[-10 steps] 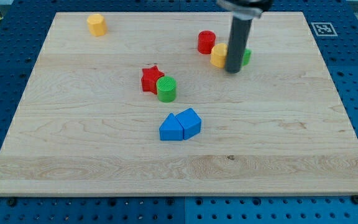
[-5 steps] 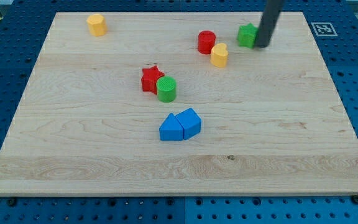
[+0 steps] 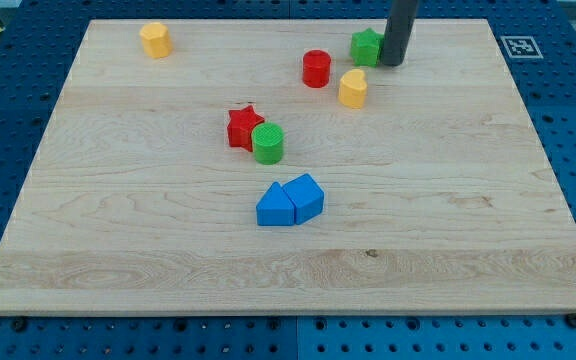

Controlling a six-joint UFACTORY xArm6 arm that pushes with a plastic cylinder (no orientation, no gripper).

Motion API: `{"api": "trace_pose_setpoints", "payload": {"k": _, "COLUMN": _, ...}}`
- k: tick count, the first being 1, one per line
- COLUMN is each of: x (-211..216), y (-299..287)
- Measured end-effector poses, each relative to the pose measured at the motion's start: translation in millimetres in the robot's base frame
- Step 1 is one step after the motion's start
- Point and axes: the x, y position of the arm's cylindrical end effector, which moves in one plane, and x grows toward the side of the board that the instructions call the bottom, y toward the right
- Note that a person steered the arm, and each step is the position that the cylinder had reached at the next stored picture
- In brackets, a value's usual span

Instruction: Push the green star to the top of the red circle

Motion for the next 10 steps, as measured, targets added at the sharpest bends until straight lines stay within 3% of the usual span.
{"api": "trace_pose_setpoints", "payload": {"k": 2, "x": -21, "y": -69}}
{"api": "trace_pose_setpoints", "payload": {"k": 6, "x": -21, "y": -60}}
{"api": "trace_pose_setpoints", "payload": {"k": 7, "x": -15, "y": -32}}
{"api": "trace_pose_setpoints", "payload": {"k": 9, "x": 55, "y": 40}}
{"api": "trace_pose_setpoints", "payload": {"k": 10, "x": 119, "y": 42}}
